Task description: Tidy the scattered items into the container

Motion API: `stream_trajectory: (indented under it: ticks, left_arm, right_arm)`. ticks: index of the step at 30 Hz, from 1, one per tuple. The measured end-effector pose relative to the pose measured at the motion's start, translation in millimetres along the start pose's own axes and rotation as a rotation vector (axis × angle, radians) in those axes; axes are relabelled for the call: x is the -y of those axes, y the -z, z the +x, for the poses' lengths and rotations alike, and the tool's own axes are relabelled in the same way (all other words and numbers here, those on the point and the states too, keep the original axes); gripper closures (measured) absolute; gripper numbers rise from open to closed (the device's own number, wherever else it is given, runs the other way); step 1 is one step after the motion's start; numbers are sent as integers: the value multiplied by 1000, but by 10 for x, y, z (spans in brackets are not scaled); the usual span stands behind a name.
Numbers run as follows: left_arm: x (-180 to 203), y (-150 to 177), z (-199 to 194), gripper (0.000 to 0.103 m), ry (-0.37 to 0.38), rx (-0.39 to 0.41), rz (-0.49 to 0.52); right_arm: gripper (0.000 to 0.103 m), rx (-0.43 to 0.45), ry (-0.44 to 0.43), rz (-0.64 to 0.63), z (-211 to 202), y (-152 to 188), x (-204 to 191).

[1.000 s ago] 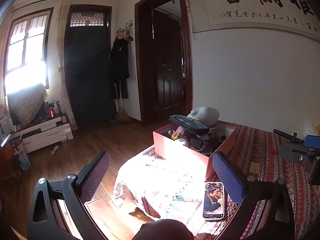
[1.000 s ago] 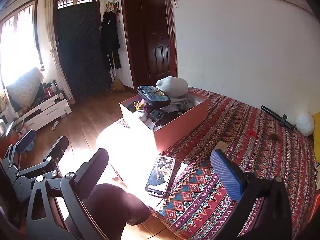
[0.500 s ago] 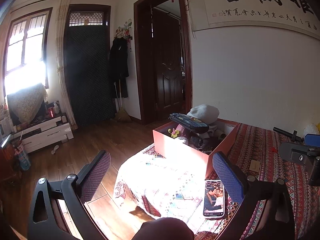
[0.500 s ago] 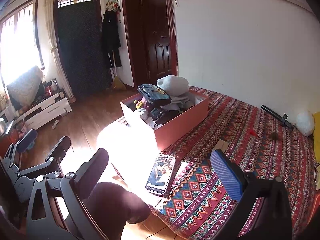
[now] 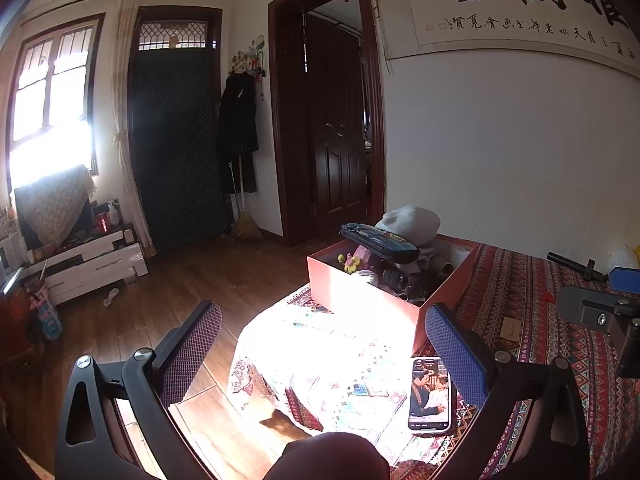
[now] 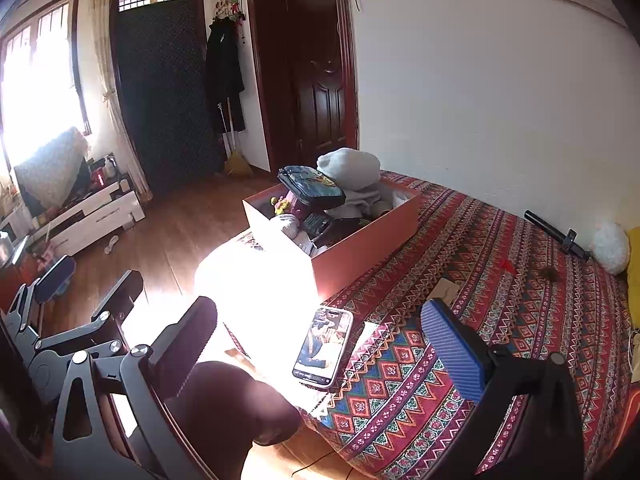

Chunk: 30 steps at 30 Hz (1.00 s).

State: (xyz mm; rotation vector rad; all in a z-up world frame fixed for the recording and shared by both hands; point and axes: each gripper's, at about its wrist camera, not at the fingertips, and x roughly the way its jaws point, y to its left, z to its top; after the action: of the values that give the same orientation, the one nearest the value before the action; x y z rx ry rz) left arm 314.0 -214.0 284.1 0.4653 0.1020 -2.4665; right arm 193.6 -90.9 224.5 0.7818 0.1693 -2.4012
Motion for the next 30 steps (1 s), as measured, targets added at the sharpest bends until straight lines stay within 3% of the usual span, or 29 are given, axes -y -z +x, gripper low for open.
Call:
stream_trajectory:
  ticks: [30]
  left_arm:
    - [-88,13,-10,0,-2,-11,-9]
  right_arm:
    - [1,-9,-8,-24,-27,34,-19]
